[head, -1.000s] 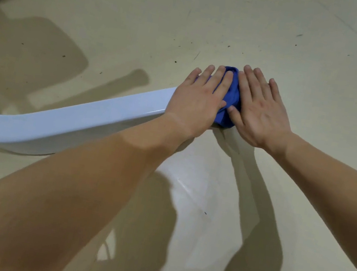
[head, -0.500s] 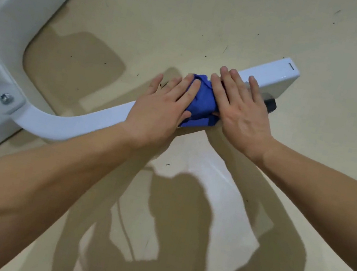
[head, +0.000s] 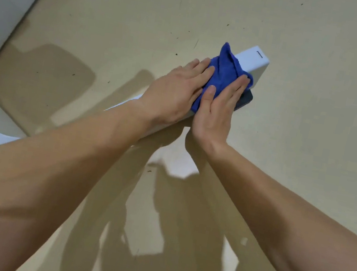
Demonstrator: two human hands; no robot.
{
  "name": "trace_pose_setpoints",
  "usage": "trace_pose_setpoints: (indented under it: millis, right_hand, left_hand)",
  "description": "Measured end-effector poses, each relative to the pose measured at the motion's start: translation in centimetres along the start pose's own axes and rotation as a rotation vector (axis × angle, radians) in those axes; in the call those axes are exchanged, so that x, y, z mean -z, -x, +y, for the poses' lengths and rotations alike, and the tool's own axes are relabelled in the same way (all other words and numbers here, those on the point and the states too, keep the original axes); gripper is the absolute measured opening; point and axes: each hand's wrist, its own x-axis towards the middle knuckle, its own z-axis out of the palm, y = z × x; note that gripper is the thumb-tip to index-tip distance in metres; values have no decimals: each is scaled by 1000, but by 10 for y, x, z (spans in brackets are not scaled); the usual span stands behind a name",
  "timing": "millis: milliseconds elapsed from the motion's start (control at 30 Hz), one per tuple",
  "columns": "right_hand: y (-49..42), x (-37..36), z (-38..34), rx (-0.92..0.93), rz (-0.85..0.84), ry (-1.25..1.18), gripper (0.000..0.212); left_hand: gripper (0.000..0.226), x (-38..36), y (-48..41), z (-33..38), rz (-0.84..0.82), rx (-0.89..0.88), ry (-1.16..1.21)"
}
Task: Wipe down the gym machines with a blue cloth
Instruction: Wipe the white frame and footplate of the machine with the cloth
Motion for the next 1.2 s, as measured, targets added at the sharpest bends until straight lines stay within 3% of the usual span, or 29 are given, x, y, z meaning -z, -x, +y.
trace_pose_setpoints:
  millis: [167,300,500,733,867,967,1067,1200]
  right_hand:
    - [-50,30,38,-9,18,211,68]
    - [-57,32,40,-43,-12,290,68]
    - [6,-14,19,-79,-35,327,69]
    - [77,-53,-4,-73,-117,363,81]
    - [77,-32,-10,-117,-99,278,78]
    - [90,-24,-8,31,-140,224,75]
    - [86,-33,-3,150,-160,320,71]
    - [57,-37,4,76,-105,291,74]
  left_hand:
    - [53,10,-58,8,-105,-5,46]
    - [53,5,-62,10,-90,4,91]
    - [51,7,8,-12,-53,19,63]
    - [60,2,109,-47,-54,58,-124]
    - [57,3,93,-39,-49,52,-137]
    - [54,4,66,-31,-59,-6,-118]
    - [54,5,37,-18,-61,-16,-18]
    - [53,9,2,-6,-62,11,106]
